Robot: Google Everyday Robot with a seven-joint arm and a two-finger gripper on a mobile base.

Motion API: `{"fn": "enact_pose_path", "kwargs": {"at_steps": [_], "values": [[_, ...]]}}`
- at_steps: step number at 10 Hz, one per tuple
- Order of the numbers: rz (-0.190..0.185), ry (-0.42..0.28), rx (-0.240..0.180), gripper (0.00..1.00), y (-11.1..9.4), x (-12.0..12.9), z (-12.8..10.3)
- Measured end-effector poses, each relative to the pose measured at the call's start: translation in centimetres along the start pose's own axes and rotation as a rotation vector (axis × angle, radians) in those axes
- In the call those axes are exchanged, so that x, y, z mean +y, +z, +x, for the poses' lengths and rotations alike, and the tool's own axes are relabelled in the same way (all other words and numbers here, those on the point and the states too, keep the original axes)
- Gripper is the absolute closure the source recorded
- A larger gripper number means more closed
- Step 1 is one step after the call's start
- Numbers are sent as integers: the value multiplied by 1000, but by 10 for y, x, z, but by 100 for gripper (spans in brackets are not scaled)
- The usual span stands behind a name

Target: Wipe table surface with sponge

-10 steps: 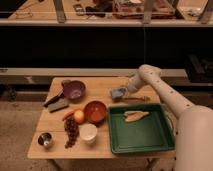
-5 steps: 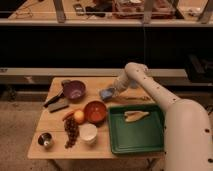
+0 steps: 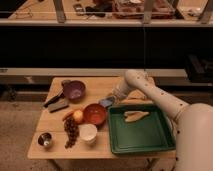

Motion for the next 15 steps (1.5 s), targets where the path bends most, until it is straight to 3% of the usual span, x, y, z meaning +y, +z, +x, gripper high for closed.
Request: {"fn": "enact_pose_path", "kwargs": {"at_steps": [2, 5, 7, 9, 11, 15], "values": [[10, 30, 17, 100, -16, 18, 15], [23, 95, 77, 100, -41, 41, 49], [26, 142, 115, 100, -47, 37, 79], [22, 163, 128, 100, -38, 16, 101], [19, 162, 127, 100, -22, -8, 108], [9, 118, 89, 100, 5, -44, 84]]}}
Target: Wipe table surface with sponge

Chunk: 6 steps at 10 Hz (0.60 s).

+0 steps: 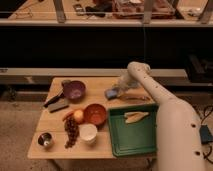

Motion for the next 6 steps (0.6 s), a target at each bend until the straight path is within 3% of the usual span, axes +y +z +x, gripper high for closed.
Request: {"fn": "enact_pose_path", "kwargs": {"at_steps": [4, 6], "values": [[-26, -97, -40, 100, -6, 25, -38], [-34, -106, -41, 100, -16, 44, -38]]}}
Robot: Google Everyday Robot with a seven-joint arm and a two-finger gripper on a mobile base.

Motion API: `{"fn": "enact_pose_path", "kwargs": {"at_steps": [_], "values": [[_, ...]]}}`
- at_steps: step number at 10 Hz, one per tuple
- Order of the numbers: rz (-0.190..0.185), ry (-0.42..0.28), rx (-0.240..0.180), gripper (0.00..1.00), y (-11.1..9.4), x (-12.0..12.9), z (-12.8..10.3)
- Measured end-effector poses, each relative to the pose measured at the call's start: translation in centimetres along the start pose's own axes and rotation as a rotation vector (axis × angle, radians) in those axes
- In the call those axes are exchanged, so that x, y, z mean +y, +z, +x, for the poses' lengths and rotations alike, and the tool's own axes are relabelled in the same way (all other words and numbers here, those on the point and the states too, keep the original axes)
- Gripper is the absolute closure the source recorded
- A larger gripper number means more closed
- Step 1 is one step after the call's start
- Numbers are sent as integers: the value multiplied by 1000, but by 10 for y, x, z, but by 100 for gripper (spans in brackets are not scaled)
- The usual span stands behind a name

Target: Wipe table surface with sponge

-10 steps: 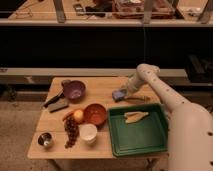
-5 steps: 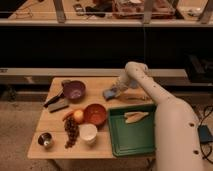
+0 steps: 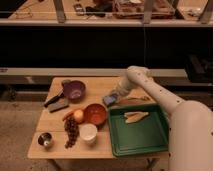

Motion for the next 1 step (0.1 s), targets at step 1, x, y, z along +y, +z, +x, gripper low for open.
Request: {"fn": "enact_pose_path", "kwargs": {"at_steps": [1], "values": [[-5, 2, -1, 100, -6, 13, 3]]}}
